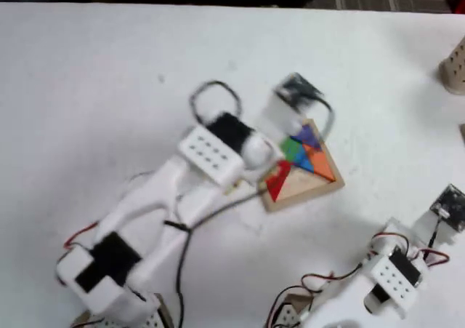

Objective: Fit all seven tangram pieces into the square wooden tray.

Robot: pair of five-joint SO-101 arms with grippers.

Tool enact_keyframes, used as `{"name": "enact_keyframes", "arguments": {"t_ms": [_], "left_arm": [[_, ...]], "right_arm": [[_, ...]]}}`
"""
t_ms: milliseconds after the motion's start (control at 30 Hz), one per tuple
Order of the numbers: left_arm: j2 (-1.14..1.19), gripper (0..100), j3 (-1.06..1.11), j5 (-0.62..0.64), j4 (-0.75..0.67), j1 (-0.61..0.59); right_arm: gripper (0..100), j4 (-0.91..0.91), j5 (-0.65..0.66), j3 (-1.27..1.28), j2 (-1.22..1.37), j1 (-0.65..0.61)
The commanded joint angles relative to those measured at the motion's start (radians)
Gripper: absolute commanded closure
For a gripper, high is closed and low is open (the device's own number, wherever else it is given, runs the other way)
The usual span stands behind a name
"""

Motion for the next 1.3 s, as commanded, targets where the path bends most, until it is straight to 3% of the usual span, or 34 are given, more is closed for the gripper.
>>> {"name": "enact_keyframes", "arguments": {"t_ms": [0,333,600,800,967,1267], "left_arm": [[0.153,98,-0.133,0.014,-0.083,0.087],[0.527,95,-0.569,0.014,-0.011,0.174],[0.705,91,-0.689,0.018,-0.006,0.174],[0.739,82,-0.752,0.018,0.057,0.173],[0.742,74,-0.815,0.015,0.104,0.12],[0.737,73,-0.899,0.015,0.16,-0.007]], "right_arm": [[97.8,-0.019,-0.002,-0.011,-0.018,0.058],[97.8,-0.021,0.031,0.011,-0.025,0.077],[97.8,-0.021,0.032,0.011,-0.025,0.076],[97.8,-0.021,0.032,0.025,-0.025,0.03],[97.8,-0.021,0.086,0.034,-0.025,0.005],[97.8,-0.019,0.095,0.046,-0.027,-0.007]]}}
